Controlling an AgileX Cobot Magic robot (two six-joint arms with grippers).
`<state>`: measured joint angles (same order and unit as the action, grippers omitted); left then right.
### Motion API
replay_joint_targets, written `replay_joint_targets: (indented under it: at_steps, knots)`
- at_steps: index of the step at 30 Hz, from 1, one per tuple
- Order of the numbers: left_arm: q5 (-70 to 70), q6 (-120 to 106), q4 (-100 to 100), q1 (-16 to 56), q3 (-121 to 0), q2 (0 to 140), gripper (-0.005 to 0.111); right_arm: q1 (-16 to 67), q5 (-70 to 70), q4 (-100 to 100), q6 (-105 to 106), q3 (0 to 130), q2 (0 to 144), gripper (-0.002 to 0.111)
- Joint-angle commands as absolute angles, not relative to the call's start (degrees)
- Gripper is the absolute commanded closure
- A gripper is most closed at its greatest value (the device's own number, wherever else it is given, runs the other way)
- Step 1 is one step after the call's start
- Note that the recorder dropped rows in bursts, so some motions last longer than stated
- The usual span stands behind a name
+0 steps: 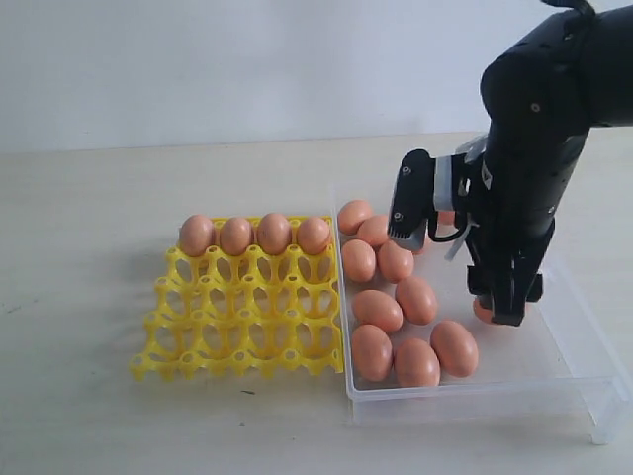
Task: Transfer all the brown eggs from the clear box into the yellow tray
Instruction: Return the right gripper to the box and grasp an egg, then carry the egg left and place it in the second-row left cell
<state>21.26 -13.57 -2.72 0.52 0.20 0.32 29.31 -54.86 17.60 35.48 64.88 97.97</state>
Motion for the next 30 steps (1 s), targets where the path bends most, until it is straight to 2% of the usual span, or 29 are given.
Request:
replay_joint_targets:
  at_steps: [1,11,14,15,17,18,21,25,30]
  knots:
    - [20.8,-13.5,-2.9,0.6,0.0,0.0,0.107,29.4,-51.0,18.2,39.9,65.2,100.6,0.035]
    - [20.8,-13.5,-2.9,0.6,0.0,0.0,0.107,26.2,-42.0,21.7,39.4,68.1,111.7,0.035]
    - [20.8,-13.5,-2.9,0.6,0.0,0.0,0.107,24.6,-40.5,23.9,37.7,69.7,114.3,0.039]
    - [20.8,-13.5,-2.9,0.6,0.0,0.0,0.107,24.3,-40.6,24.0,36.8,70.6,115.6,0.050]
    - [20.8,-13.5,-2.9,0.6,0.0,0.0,0.107,24.3,-40.2,23.5,35.9,71.4,116.8,0.085]
    - [20.8,-13.5,-2.9,0.6,0.0,0.0,0.107,24.3,-40.0,22.8,35.9,71.8,116.9,0.108]
    - [20.8,-13.5,-2.9,0.6,0.0,0.0,0.107,24.3,-40.3,23.1,34.8,72.5,116.0,0.108]
    - [20.8,-13.5,-2.9,0.6,0.0,0.0,0.107,24.3,-33.0,20.3,25.3,72.5,110.1,0.108]
    - [20.8,-13.5,-2.9,0.6,0.0,0.0,0.107,25.3,-16.1,0.6,21.3,72.1,101.8,0.108]
